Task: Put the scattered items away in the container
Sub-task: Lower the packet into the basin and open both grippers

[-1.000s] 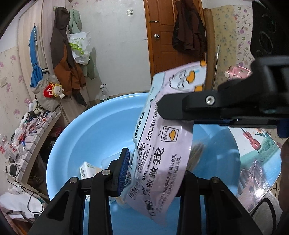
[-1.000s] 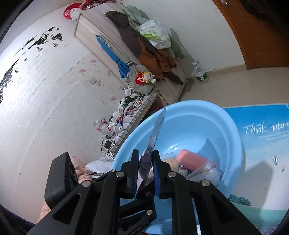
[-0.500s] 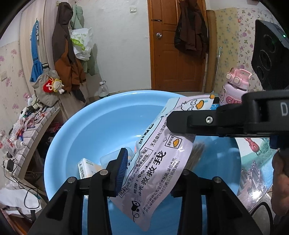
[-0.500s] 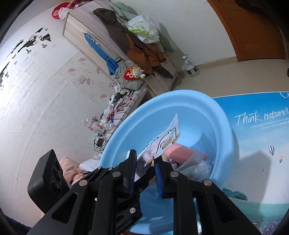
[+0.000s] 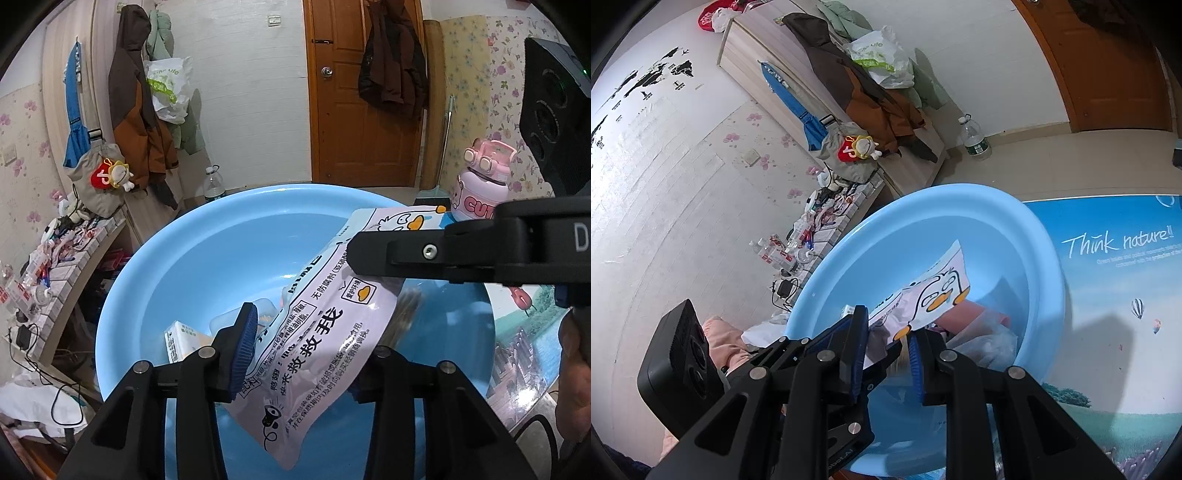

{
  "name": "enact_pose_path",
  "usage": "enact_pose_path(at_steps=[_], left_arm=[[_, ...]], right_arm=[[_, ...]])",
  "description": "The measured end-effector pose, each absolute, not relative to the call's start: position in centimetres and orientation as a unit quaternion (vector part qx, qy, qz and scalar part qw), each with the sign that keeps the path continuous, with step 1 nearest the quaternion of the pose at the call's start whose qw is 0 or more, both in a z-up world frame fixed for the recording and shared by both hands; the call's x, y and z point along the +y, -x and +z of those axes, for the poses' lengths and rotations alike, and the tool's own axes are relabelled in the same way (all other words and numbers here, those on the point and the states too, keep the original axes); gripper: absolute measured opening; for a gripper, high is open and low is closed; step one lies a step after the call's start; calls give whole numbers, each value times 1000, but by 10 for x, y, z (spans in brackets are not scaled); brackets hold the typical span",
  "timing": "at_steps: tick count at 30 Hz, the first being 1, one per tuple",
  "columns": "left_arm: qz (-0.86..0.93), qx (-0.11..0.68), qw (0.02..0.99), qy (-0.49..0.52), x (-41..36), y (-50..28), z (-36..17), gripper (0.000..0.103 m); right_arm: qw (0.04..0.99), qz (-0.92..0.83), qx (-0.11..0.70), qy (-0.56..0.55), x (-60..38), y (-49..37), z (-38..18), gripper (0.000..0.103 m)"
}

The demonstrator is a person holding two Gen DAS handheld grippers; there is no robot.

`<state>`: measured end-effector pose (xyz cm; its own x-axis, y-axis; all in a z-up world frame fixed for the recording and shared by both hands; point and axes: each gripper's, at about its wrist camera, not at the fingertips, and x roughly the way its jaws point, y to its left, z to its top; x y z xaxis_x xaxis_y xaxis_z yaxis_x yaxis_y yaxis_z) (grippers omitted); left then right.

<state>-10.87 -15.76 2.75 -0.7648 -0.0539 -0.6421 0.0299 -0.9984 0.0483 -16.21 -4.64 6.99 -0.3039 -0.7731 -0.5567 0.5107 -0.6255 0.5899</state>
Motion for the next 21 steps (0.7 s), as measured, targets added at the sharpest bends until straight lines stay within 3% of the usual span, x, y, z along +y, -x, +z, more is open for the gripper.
enact_pose_path(at_steps=[5, 12, 21], left_arm=[[-940, -17, 27, -340, -158, 111, 29, 51], [-942, -19, 32, -334, -159, 109, 33, 60], [-941, -20, 44, -334, -160, 110, 34, 66]], right_arm=[[384, -807, -134, -428, -45, 158, 74, 31], [382, -810, -139, -423, -37, 155, 75, 31], [383, -810, -145, -420, -30, 150, 78, 31]])
